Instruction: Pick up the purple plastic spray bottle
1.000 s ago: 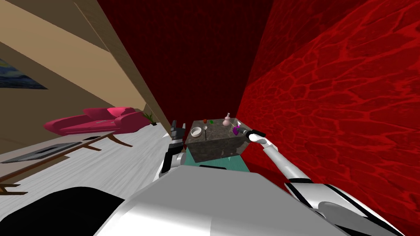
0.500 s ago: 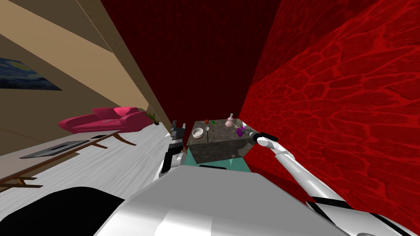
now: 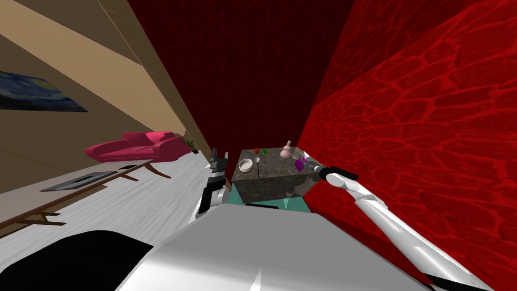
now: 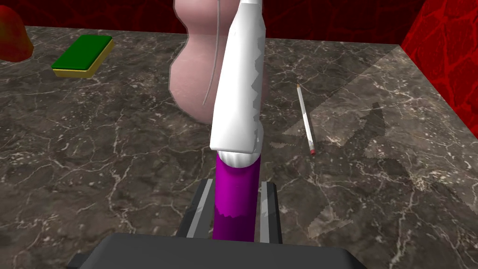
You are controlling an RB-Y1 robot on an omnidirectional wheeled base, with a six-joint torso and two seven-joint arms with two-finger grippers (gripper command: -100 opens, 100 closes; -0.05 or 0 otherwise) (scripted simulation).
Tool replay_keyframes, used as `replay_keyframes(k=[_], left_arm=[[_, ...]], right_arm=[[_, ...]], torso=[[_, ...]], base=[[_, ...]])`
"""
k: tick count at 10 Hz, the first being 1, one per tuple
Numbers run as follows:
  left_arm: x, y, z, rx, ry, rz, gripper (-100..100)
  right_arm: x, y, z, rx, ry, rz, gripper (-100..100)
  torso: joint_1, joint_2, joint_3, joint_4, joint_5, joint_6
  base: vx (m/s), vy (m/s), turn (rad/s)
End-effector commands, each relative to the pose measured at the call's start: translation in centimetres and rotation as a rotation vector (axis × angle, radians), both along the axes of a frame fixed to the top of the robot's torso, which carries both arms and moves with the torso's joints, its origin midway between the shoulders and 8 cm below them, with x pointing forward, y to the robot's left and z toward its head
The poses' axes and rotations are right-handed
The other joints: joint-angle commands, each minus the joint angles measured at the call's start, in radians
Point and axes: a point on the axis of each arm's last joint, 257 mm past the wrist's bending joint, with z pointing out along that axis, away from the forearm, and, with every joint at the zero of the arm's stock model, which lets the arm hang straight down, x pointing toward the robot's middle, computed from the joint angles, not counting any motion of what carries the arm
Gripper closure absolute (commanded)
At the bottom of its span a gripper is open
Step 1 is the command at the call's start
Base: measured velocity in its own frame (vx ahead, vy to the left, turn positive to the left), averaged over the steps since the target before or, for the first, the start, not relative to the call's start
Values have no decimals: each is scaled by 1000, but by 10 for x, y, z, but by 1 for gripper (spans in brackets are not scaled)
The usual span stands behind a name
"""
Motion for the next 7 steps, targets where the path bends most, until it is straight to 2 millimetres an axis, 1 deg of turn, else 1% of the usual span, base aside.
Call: replay_keyframes(k=[1,3,4,5,6,7], left_arm=[[0,0,0,0,0,0,0],[0,0,0,0,0,0,0],[0,0,0,0,0,0,0],[0,0,0,0,0,0,0],[0,0,0,0,0,0,0],[0,0,0,0,0,0,0]], right_arm=[[-10,-2,12,-13,-17,17,100],[-27,-8,-9,-2,26,2,100],[-30,-13,22,-52,-15,23,100],[-43,-12,8,-27,14,22,100],[-50,-15,0,-27,31,16,100],[-46,-13,6,-27,18,18,100]], torso=[[0,0,0,0,0,0],[-1,2,0,-1,-1,1],[-3,3,1,-1,-1,1],[-1,1,1,0,1,0],[1,0,0,-1,0,0],[-1,2,0,-1,0,0]], base=[[56,54,62],[20,12,3],[49,38,100],[67,47,55],[25,24,0],[0,0,0]])
